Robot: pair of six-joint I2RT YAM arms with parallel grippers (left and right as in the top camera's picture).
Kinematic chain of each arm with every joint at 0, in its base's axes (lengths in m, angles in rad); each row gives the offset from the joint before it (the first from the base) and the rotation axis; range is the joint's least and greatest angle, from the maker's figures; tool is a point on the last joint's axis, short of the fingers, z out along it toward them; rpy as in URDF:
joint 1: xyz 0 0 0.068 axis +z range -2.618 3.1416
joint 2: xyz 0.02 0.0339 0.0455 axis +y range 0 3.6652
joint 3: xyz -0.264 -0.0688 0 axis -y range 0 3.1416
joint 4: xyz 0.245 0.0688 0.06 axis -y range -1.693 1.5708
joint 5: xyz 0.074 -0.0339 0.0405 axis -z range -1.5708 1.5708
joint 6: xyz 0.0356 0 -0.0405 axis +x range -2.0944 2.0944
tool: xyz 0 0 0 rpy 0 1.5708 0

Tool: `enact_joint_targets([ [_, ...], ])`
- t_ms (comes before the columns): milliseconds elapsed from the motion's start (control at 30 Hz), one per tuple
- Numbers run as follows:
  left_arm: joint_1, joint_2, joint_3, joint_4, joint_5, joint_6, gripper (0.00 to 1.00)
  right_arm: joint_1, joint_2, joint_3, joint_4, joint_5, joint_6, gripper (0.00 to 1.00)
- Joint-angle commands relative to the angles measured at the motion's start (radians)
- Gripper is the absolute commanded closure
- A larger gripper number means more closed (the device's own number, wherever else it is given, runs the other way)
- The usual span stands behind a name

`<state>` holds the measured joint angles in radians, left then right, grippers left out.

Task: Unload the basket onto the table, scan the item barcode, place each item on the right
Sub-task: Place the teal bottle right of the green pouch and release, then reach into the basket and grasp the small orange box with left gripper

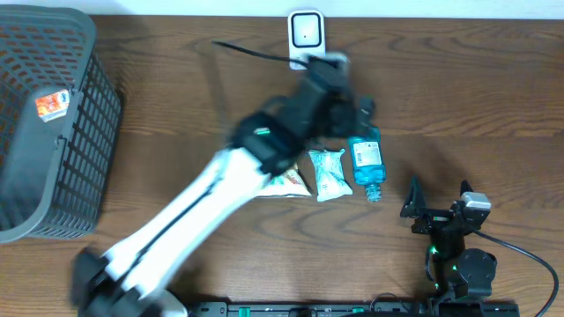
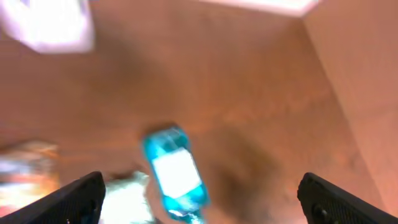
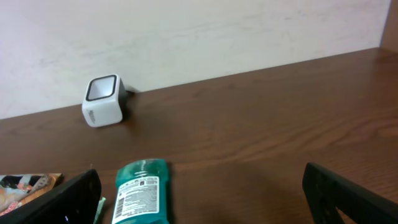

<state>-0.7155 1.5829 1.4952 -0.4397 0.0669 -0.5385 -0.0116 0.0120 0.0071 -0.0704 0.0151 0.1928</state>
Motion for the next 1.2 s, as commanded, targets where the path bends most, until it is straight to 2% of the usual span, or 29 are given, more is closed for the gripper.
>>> enact_joint_targets([
  [0,0.065,-0.136,0.024,-0.055,-0.279,0.134,0.01,0.011,-0.005,-0.002,-0.004,0.002,-0.007,0.01],
  [67,0.133,-0.219,0.024,-0.086,-0.45,0.182,0.0,0.011,-0.005,-0.002,-0.004,0.002,-0.007,0.01],
  [167,0.259,-0.295,0.024,-0.101,-0.603,0.183,0.01,0.011,-0.005,-0.002,-0.004,0.002,-0.007,0.01],
  [267,0.466,-0.337,0.024,-0.101,-0.644,0.172,0.01,0.011,-0.005,-0.002,-0.004,0.002,-0.007,0.01],
  [367,0.697,-0.34,0.024,-0.102,-0.635,0.076,0.02,0.011,-0.005,-0.002,-0.004,0.002,-0.007,0.01],
  [400,0.778,-0.335,0.024,-0.102,-0.607,0.033,0.02,0.011,-0.005,-0.002,-0.004,0.002,-0.007,0.01],
  [500,1.036,-0.307,0.024,-0.102,-0.37,-0.083,0.02,0.011,-0.005,-0.002,-0.004,0.002,-0.007,0.01],
  [667,1.342,-0.171,0.024,-0.093,-0.014,-0.257,0.02,0.011,-0.005,-0.002,-0.004,0.002,-0.007,0.01],
  [767,1.428,-0.054,0.024,-0.08,0.1,-0.271,0.02,0.011,-0.005,-0.002,-0.004,0.002,-0.007,0.01],
  [833,1.451,0.034,0.024,-0.072,0.113,-0.27,0.02,0.011,-0.005,-0.002,-0.004,0.002,-0.007,0.01],
  [1000,1.447,0.205,0.024,0.002,0.135,-0.268,0.02,0.011,-0.005,-0.002,-0.004,0.002,-0.007,0.01],
  [1167,1.421,0.323,0.024,0.138,0.13,-0.27,0.02,0.011,-0.005,-0.002,-0.004,0.002,-0.007,0.01],
])
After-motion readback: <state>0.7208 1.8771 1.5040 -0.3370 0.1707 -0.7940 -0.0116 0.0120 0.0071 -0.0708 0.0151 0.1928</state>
